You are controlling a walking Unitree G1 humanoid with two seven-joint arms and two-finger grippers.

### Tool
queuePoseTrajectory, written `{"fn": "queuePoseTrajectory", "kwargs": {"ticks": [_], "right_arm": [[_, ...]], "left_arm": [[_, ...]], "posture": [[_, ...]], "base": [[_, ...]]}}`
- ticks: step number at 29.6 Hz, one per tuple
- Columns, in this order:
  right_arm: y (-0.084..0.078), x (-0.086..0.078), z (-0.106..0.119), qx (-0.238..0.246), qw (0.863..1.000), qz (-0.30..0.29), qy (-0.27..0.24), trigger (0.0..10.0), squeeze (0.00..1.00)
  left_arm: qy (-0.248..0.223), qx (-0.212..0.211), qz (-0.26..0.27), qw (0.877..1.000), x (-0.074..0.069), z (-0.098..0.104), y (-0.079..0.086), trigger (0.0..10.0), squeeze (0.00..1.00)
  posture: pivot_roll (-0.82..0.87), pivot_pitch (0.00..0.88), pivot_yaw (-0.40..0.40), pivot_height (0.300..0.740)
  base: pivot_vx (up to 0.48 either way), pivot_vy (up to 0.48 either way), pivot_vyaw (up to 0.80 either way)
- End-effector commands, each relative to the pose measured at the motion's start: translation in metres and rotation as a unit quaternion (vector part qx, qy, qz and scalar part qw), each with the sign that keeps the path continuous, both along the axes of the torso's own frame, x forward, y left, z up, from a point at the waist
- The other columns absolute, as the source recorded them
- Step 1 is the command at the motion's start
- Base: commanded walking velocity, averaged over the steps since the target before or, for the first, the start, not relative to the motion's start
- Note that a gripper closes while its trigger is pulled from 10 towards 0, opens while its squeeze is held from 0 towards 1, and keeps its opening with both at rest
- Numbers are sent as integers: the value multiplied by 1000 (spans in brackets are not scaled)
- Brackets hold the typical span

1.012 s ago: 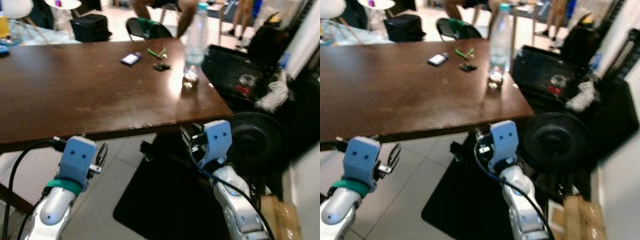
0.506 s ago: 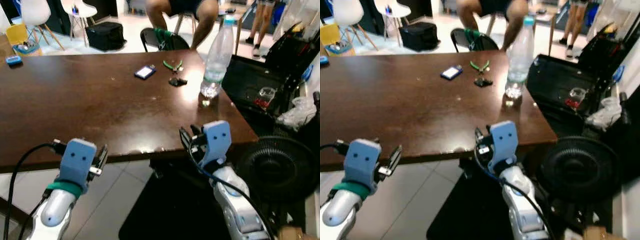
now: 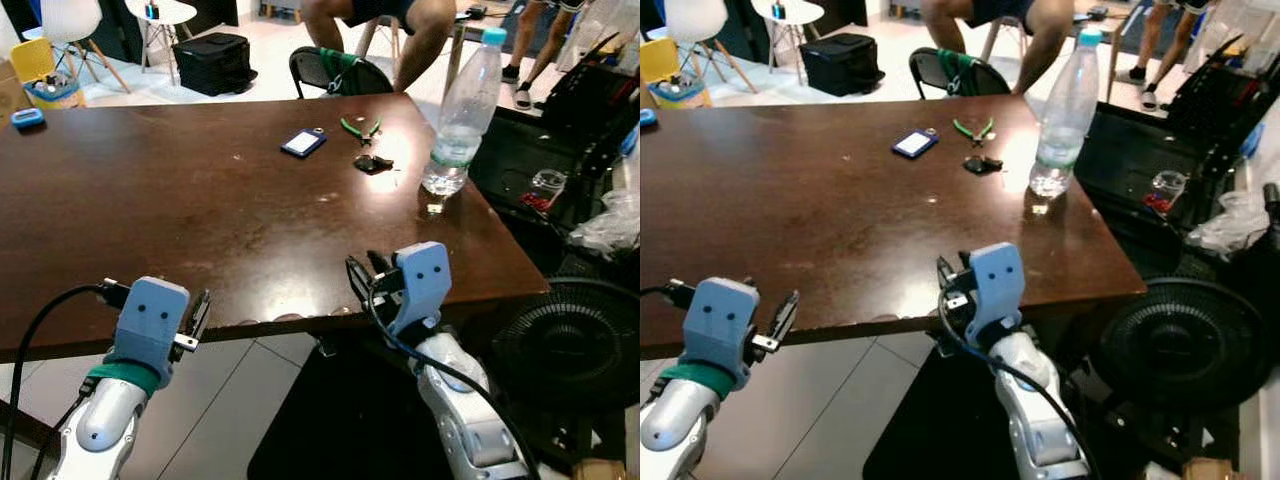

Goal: Hang keys on a hook

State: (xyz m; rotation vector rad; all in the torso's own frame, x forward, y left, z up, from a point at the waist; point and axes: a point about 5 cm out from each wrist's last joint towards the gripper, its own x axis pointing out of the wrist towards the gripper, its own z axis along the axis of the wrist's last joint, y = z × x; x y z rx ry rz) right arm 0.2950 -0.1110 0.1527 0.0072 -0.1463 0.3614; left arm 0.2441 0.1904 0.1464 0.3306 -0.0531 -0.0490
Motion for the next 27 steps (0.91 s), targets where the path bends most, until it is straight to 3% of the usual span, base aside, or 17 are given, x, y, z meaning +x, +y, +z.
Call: {"fn": "queuePoseTrajectory", "kwargs": {"ticks": [1, 9, 12, 18, 22, 24, 27], "right_arm": [[-3, 0, -6, 12, 1000, -6, 16, 10000, 0], [-4, -4, -2, 3, 1000, -1, 6, 10000, 0], [-12, -7, 4, -43, 999, -8, -23, 10000, 0], [-16, -3, -2, -43, 999, -15, -15, 10000, 0], [-16, -2, -6, -32, 999, -4, 1, 10000, 0], [-27, -2, -9, -7, 1000, -16, 18, 10000, 0], [-30, -4, -10, -6, 999, -25, 20, 10000, 0]], "left_arm": [[23, -4, -2, 1000, 0, -8, 2, 10000, 0], [32, -26, 3, 999, 1, -10, 7, 10000, 0], [26, -35, -5, 999, 5, -8, 1, 10000, 0], [20, -34, -13, 999, 8, -6, -7, 10000, 0], [30, -53, 6, 998, 4, -7, 1, 10000, 0], [40, -84, 27, 995, -1, -9, 12, 10000, 0], [43, -92, 34, 994, -2, -10, 15, 10000, 0]], "posture": [[-54, 5, 87, 740], [-52, 3, 87, 740], [-50, 6, 80, 740], [-44, 3, 76, 740], [-48, 16, 72, 740], [-56, 20, 74, 740], [-71, 21, 78, 740]], "base": [[0, 0, 0], [0, 0, 0], [0, 0, 0], [0, 0, 0], [0, 0, 0], [0, 0, 0], [0, 0, 0]]}}
